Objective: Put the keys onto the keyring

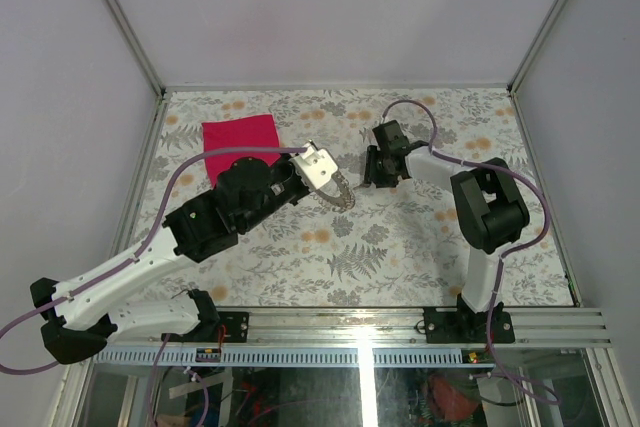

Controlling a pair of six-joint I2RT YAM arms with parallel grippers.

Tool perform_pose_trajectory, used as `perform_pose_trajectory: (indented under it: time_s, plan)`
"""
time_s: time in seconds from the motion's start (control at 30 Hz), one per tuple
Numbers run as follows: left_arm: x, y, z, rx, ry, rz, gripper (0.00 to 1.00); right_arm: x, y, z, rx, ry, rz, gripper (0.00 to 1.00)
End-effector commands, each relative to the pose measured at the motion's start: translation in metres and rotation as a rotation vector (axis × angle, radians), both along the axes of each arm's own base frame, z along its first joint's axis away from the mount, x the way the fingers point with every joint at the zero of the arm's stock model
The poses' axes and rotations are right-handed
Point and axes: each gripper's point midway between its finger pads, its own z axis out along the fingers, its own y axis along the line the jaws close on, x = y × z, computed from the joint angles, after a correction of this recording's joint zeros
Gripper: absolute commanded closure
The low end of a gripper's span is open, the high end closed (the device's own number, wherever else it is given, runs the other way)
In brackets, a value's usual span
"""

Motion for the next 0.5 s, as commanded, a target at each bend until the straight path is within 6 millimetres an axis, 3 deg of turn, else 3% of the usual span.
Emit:
perform_pose_trajectory:
  time_s: [0.0,0.47]
  plan:
    - [0.001,0.001,0.029,-0.086,-0.048,0.004,1.0,0.009,0.006,0.018,0.084,-0.048,-0.065,0.55]
    - [0.0,0.001,0.029,-0.085,-0.048,0.0,1.0,0.013,-0.002,0.002,0.13,-0.029,-0.152,0.67]
